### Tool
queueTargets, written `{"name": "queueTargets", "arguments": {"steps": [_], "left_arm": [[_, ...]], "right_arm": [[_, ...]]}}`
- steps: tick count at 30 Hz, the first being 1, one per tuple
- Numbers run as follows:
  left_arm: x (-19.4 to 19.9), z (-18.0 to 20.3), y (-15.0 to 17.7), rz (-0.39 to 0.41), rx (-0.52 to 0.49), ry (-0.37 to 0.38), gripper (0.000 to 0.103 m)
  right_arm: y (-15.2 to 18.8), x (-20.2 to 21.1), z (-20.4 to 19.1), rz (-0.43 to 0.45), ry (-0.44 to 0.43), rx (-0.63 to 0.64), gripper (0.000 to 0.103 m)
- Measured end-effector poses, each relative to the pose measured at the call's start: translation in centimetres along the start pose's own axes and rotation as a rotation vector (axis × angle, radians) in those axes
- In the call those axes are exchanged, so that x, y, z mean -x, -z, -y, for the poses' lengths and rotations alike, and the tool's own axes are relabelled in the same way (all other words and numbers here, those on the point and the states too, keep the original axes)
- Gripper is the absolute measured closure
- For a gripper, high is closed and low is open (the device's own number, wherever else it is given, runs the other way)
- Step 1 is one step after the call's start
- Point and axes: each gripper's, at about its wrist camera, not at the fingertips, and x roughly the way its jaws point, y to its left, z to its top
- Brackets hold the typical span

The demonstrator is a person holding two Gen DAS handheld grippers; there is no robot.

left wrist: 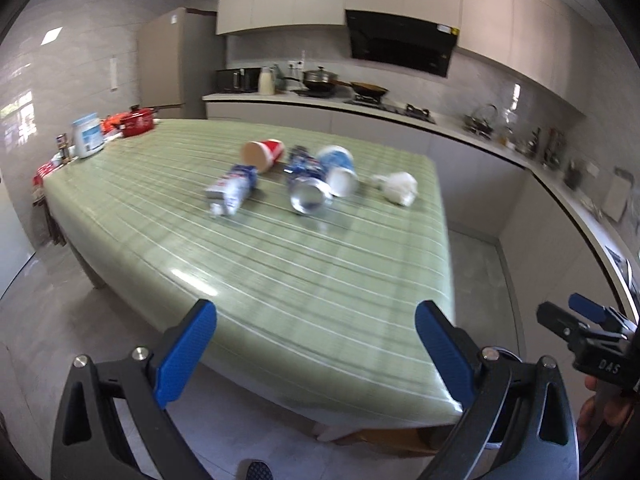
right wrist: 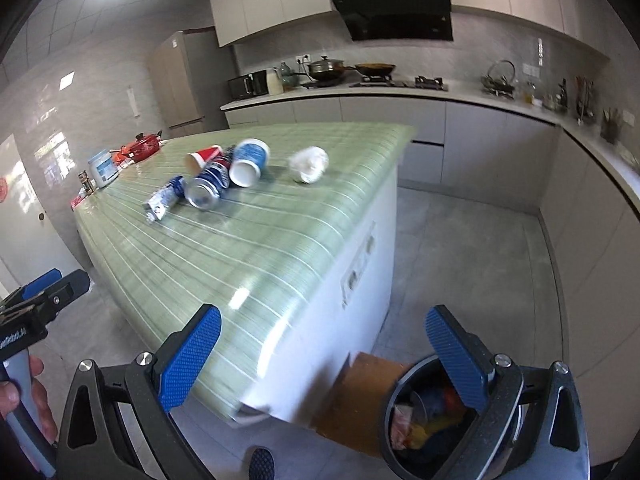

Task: Collect trash
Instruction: 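Move both open tools back toward the cans and milk carton on the island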

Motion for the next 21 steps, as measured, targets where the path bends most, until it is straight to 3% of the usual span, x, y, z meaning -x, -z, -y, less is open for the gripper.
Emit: {"name": "queueTargets", "arguments": {"steps": [8,12,21], "left_arm": [[-2.9,-6.1,-1.8,-0.005,0.016,-0.028,0.003],[-5.2,-8.7,-2.9,-0.020,0.018,-0.029,0.006],[-10.9,-11.7,-5.5,-0.055,0.015,0.003,0.019]], "right_arm": [[-2.1,-3.2,-7.0,0.006,-0.001,0.061,0.000],[-3.7,-5.3,-9.5,0.008,-0.006,0.066,0.009],[-7.1,-10.1,-12.9,0.023,-0.005,0.053,0.015]]}}
